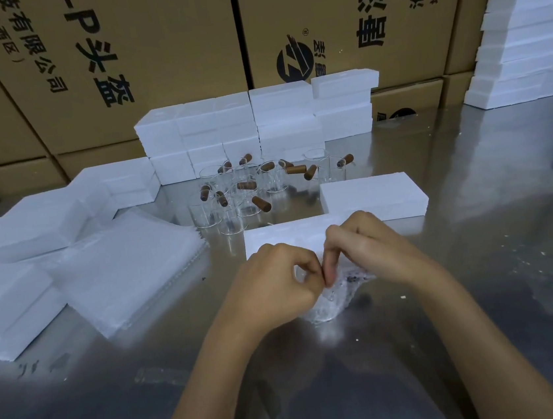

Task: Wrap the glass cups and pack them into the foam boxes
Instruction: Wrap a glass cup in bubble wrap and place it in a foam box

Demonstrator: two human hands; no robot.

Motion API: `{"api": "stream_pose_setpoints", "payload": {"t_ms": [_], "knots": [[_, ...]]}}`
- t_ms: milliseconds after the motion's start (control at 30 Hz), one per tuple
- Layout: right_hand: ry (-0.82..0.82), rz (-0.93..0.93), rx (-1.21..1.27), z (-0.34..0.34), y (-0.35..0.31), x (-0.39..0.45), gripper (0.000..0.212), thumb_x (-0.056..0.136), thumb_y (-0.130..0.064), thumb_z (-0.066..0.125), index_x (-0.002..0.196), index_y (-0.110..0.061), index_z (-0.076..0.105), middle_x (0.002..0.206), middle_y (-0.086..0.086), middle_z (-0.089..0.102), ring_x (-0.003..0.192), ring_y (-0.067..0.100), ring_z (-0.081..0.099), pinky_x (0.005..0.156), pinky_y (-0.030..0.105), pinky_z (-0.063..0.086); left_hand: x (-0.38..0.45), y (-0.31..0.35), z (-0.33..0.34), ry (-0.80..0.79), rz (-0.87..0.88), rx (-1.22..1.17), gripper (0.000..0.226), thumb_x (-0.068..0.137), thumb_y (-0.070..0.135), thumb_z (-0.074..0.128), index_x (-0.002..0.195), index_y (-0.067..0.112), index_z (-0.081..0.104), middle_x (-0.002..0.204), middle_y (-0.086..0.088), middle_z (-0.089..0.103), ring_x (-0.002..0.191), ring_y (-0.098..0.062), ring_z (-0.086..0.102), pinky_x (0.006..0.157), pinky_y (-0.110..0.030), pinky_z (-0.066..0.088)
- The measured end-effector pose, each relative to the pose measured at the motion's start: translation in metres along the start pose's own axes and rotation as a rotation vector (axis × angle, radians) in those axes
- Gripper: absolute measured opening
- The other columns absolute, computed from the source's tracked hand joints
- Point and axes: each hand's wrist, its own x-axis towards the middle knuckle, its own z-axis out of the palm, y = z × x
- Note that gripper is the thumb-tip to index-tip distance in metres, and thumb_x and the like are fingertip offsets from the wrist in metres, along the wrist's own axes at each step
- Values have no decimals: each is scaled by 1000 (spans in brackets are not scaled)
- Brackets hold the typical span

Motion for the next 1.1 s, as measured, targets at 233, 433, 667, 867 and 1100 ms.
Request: {"api": "stream_pose_setpoints", "payload": {"t_ms": [233,433,667,867,1100], "knots": [[34,-24,-361,15,-1,2,47,78,-41,36,54,-16,66,60,-1,64,68,13,57,60,32,41,-3,-9,-22,4,-39,-165,27,72,39,50,74,41,77,49,6,49,45,-13,32,47,-21,27],[255,-9,84,8,5,9,44,81,-37,43,54,-20,73,43,-6,51,44,6,46,51,18,39,-7,4,-4,-172,-49,176,41,65,57,44,92,44,72,90,10,72,77,-9,61,69,-28,53],[781,172,12,-21,59,27,19,88,-24,54,93,-28,71,94,-18,66,100,9,57,75,30,44,-5,-2,-11,-204,-19,25,40,62,65,54,91,46,73,101,33,67,80,10,57,68,-23,47],[621,126,43,-11,67,33,19,88,-15,58,80,-25,72,93,-17,70,89,6,59,75,16,45,-4,-9,-16,-127,24,-140,52,61,71,74,104,49,57,115,29,49,97,0,52,75,-25,48],[531,78,40,-3,59,33,21,90,-18,58,75,-25,71,92,-17,68,78,-1,57,64,1,37,-1,-11,1,-150,32,-40,52,69,56,80,108,47,48,108,23,48,100,17,38,72,-18,37]]}}
